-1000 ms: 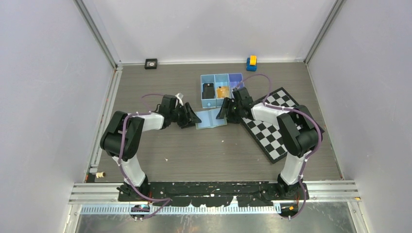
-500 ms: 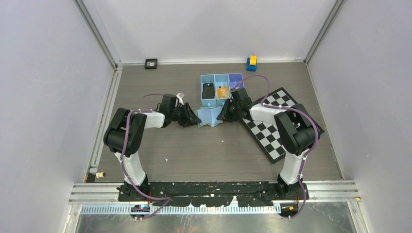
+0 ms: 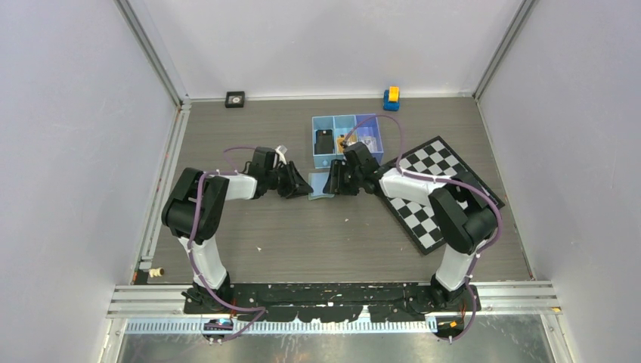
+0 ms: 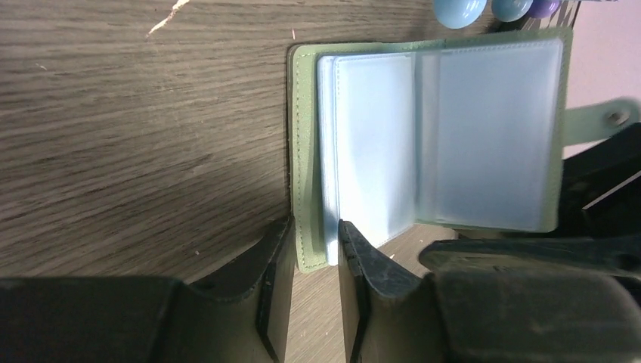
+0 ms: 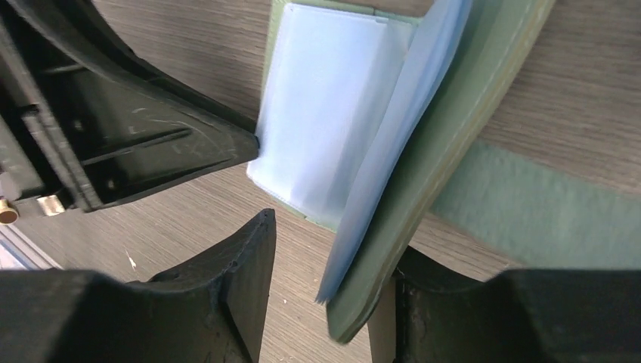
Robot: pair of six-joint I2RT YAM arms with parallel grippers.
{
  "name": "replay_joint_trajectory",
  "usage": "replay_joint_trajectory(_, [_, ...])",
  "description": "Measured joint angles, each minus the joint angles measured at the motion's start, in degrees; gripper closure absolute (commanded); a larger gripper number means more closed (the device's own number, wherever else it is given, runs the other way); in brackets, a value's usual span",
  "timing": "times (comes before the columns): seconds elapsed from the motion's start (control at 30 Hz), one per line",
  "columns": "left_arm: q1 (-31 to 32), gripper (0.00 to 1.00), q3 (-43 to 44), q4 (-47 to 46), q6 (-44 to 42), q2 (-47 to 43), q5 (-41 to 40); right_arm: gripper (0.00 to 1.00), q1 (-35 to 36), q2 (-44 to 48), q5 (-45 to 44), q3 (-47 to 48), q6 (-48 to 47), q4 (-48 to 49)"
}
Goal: Take the credit cards out of the card holder
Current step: Close the card holder at the center of the board.
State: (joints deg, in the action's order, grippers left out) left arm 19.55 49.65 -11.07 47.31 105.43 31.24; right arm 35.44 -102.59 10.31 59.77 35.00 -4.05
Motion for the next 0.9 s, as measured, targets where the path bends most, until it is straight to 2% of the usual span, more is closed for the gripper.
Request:
replay_joint_trajectory(0.2, [0.35, 0.73, 0.0, 0.2, 0.02, 0.0, 0.02, 0.41, 2.12, 2.27, -4.42, 0.76, -3.89, -2.27])
replay_joint_trajectory(0.53, [0.61, 0.77, 0.0, 0.26, 0.0, 0.0, 0.02, 0.41, 9.6, 0.39, -16.98, 7.26, -11.74, -9.62])
replay_joint_trajectory(0.73, [0.61, 0.78, 0.0, 0.26, 0.0, 0.0, 0.04, 0.33, 10.97, -2.97, -19.04, 9.64, -14.69, -11.13])
replay_joint_trajectory(0.9, [0.61, 0.79, 0.0, 0.31, 0.0, 0.0, -0.04, 0.29, 10.97, -7.02, -18.49, 11.89, -15.39, -11.54])
